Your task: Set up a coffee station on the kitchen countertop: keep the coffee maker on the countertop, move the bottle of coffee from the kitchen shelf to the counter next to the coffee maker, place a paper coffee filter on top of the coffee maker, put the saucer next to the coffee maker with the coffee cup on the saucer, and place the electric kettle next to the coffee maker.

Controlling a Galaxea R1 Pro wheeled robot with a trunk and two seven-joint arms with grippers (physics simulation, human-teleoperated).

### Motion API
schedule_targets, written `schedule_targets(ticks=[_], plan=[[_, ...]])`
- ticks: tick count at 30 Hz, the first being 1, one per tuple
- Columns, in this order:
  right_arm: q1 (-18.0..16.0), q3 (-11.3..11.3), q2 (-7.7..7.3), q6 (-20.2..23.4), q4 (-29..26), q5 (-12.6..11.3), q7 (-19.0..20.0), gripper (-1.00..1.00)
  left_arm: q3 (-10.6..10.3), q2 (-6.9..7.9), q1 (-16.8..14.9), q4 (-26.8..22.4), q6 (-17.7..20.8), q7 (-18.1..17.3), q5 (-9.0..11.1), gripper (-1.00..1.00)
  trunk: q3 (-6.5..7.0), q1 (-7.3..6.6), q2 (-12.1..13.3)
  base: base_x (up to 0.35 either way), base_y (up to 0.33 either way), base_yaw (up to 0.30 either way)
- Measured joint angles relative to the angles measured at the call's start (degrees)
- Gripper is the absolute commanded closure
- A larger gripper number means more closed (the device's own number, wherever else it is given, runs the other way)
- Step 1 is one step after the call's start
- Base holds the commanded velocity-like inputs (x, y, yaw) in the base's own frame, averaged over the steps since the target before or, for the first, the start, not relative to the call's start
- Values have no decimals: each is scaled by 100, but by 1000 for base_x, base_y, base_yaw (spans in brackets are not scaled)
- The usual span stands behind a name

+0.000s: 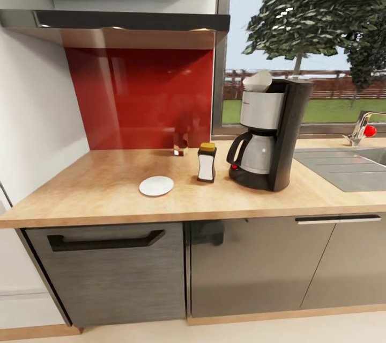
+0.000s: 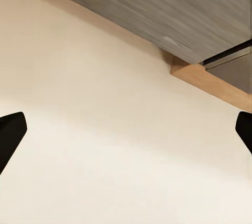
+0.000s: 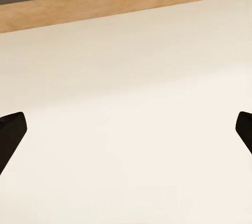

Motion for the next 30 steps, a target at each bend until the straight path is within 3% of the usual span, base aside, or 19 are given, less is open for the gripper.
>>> schedule_targets(ticks=[24,30], plan=[[0,-3,0,0,-8,-9,0,-100,5,0,0,6,0,2,0,-100,0,1,0,-22,-49,0],[-1,0,1,-2,-5,-9,3,-100,11,0,0,6,-1,3,0,-100,0,1,0,-3,164,0]])
